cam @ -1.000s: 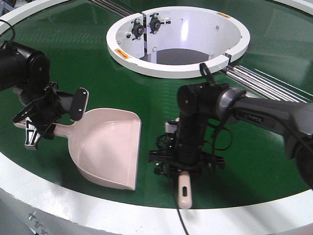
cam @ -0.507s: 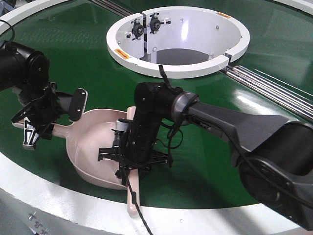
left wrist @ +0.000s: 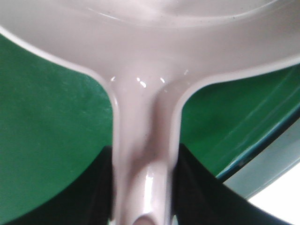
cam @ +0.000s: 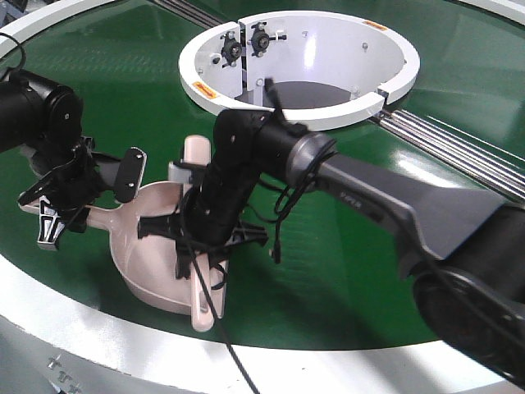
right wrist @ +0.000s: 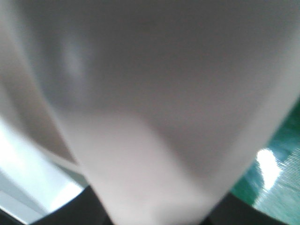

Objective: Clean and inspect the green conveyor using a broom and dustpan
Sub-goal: 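Sweep the black cable with the brush into the dustpan, then carry the brush back to its spot and lower it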

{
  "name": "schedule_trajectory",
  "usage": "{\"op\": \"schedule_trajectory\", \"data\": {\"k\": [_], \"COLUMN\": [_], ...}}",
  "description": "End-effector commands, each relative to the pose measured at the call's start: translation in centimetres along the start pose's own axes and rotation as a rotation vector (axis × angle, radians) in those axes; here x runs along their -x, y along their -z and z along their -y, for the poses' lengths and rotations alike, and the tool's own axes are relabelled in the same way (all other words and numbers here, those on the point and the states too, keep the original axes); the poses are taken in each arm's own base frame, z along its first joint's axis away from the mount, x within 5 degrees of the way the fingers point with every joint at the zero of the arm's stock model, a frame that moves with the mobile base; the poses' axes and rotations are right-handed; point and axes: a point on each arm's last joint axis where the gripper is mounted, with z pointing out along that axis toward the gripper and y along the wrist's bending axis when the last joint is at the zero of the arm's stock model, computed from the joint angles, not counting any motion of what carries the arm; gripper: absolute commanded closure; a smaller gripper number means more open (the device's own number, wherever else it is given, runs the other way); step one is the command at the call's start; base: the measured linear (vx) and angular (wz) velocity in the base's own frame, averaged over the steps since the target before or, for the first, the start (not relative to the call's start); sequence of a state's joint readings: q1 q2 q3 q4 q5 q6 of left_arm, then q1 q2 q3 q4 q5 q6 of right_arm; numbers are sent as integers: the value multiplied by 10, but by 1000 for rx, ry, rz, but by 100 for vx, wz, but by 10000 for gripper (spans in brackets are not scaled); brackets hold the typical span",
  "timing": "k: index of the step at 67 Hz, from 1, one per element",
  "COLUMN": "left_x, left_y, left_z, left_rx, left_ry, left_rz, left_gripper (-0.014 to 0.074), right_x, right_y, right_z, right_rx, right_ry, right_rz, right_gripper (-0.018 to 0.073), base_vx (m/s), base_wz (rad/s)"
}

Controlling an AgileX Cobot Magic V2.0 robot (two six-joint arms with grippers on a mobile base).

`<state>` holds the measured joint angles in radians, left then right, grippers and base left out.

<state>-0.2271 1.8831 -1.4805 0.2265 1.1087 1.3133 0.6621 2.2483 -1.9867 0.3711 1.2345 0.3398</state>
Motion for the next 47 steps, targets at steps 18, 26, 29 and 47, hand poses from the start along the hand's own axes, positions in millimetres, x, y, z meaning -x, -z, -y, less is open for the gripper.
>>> {"op": "schedule_trajectory", "data": {"k": [18, 26, 29, 47], "left_x": [-1, -1, -1, -1], "left_y": [30, 30, 30, 30], "left_z": [-3, -3, -3, -3], "left_rx": [95, 95, 95, 95], "left_ry": [23, 23, 23, 23], "left_rz": [40, 40, 40, 40], "left_gripper": [561, 561, 561, 561], "right_x": [-15, -16, -18, -47], "right_y": [93, 103, 106, 136], "right_z": [-7, 3, 9, 72], "right_rx": [-33, -58, -73, -248], "right_ry": [93, 82, 81, 40], "right_rz": [175, 193, 194, 197], "right_gripper": [561, 561, 561, 561], "base_vx": [0, 0, 0, 0], "base_wz": [0, 0, 0, 0]}}
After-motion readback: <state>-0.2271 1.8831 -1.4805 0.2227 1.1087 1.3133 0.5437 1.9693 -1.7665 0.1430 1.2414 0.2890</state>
